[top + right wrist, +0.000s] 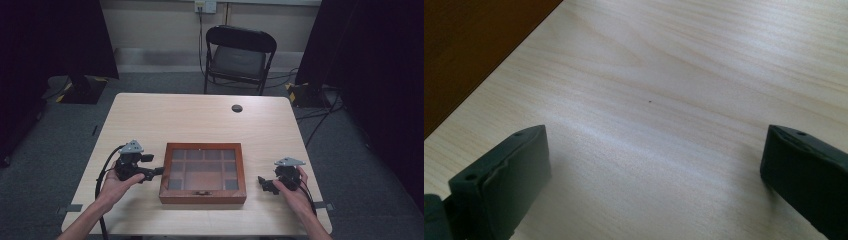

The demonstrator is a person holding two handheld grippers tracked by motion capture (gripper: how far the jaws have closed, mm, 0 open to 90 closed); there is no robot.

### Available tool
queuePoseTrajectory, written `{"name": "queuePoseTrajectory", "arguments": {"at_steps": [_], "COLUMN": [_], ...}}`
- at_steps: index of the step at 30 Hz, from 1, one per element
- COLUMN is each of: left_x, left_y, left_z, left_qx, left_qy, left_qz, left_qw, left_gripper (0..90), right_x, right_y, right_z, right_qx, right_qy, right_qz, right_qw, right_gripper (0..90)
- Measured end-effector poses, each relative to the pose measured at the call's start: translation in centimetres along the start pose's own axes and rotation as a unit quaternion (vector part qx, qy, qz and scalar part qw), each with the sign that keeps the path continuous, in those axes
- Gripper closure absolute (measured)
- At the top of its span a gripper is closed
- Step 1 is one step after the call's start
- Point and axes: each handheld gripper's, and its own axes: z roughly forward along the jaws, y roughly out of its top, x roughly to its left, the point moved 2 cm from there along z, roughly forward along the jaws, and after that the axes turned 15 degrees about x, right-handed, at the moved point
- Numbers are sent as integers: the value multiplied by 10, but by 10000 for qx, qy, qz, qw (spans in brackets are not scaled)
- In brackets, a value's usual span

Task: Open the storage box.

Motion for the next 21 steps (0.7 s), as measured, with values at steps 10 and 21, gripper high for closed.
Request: {"name": "queuePoseTrajectory", "arguments": {"at_steps": [10, 21], "left_x": [-11, -34], "left_y": [6, 19], "left_z": [-1, 0], "left_qx": [-3, 51], "left_qy": [-184, -605], "left_qz": [13, 268], "left_qw": [9998, 9978], "left_gripper": [310, 315], "right_x": [0, 0], "right_y": [0, 0], "right_z": [0, 0], "right_qx": [0, 1], "right_qy": [-2, -2], "right_qz": [0, 3], "right_qw": [10000, 10000], "right_gripper": [0, 0]}}
